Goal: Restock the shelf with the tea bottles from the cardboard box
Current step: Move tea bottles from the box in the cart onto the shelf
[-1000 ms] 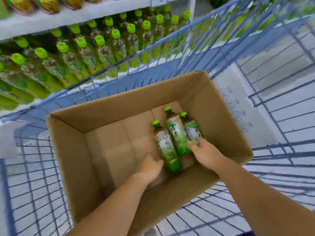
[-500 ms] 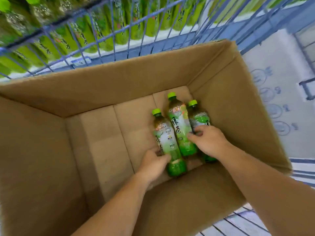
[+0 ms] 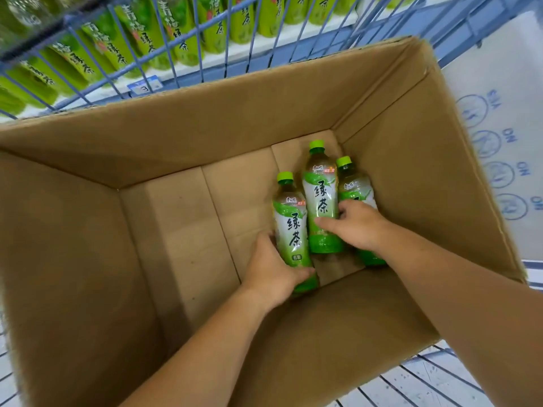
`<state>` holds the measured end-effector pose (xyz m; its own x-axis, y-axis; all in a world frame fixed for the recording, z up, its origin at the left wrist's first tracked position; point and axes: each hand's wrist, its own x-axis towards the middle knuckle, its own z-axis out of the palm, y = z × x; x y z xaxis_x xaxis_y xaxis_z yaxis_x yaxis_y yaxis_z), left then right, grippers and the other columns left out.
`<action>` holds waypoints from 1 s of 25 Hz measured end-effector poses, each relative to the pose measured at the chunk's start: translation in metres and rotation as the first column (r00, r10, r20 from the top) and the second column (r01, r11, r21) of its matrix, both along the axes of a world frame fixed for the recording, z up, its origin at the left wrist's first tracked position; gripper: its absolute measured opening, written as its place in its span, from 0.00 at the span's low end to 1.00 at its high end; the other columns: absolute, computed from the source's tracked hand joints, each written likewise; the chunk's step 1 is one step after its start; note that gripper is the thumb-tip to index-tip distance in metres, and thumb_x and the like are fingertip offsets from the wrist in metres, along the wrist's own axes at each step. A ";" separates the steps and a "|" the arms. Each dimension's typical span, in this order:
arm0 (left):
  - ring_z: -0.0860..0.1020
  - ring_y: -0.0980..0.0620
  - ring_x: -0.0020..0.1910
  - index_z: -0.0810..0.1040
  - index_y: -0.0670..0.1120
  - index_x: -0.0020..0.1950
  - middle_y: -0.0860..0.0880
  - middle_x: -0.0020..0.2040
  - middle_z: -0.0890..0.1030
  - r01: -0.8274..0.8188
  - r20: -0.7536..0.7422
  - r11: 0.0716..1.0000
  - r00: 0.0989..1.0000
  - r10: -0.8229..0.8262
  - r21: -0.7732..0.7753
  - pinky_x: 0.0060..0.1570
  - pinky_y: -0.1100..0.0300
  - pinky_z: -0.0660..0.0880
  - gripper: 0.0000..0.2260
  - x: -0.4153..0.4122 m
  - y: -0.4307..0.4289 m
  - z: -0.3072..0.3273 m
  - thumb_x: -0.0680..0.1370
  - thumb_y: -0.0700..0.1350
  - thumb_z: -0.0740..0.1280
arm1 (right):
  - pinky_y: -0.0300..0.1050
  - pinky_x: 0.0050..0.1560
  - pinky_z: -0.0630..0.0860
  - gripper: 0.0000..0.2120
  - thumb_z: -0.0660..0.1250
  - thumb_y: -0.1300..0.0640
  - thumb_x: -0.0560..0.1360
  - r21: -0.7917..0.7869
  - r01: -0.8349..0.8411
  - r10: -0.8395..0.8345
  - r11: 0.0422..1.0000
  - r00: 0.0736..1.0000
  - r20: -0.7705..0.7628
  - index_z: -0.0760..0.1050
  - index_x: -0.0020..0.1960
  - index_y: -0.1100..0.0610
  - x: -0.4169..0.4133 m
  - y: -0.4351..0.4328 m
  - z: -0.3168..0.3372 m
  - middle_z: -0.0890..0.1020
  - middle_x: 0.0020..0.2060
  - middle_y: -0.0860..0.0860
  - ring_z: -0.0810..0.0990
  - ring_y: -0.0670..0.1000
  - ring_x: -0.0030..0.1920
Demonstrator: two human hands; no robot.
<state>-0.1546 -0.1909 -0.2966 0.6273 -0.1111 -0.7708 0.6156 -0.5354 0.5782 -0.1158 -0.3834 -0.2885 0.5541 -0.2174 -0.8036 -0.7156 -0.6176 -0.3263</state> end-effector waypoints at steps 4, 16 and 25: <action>0.77 0.56 0.52 0.68 0.54 0.61 0.57 0.53 0.77 0.041 0.005 0.998 0.999 -0.042 0.057 0.50 0.62 0.73 0.29 0.014 0.004 0.001 0.65 0.45 0.79 | 0.50 0.56 0.78 0.18 0.71 0.45 0.70 0.054 0.167 -0.168 0.985 0.986 0.022 0.76 0.56 0.51 -0.004 0.012 -0.010 0.82 0.50 0.49 0.81 0.52 0.50; 0.82 0.56 0.37 0.83 0.48 0.38 0.54 0.36 0.84 0.021 -0.105 1.000 0.994 -0.022 -0.010 0.38 0.63 0.77 0.06 0.053 0.019 0.029 0.67 0.48 0.75 | 0.54 0.51 0.83 0.26 0.74 0.45 0.57 0.132 0.278 -0.280 0.952 0.960 -0.001 0.82 0.52 0.55 -0.013 0.024 0.020 0.86 0.46 0.52 0.85 0.53 0.45; 0.79 0.54 0.35 0.79 0.46 0.39 0.52 0.33 0.81 -0.070 0.054 0.969 0.995 0.085 -0.237 0.37 0.61 0.74 0.04 0.038 0.099 0.176 0.71 0.38 0.71 | 0.53 0.44 0.81 0.15 0.74 0.44 0.65 0.049 0.224 -0.229 0.973 0.934 0.276 0.80 0.44 0.52 -0.037 0.095 0.159 0.85 0.39 0.50 0.84 0.52 0.41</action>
<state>-0.1168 -0.0917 -0.1208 0.6875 -0.2334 -0.6877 0.6080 -0.3327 0.7208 -0.1525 -0.2883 -0.1297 0.6933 -0.3515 -0.6292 -0.7152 -0.4427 -0.5408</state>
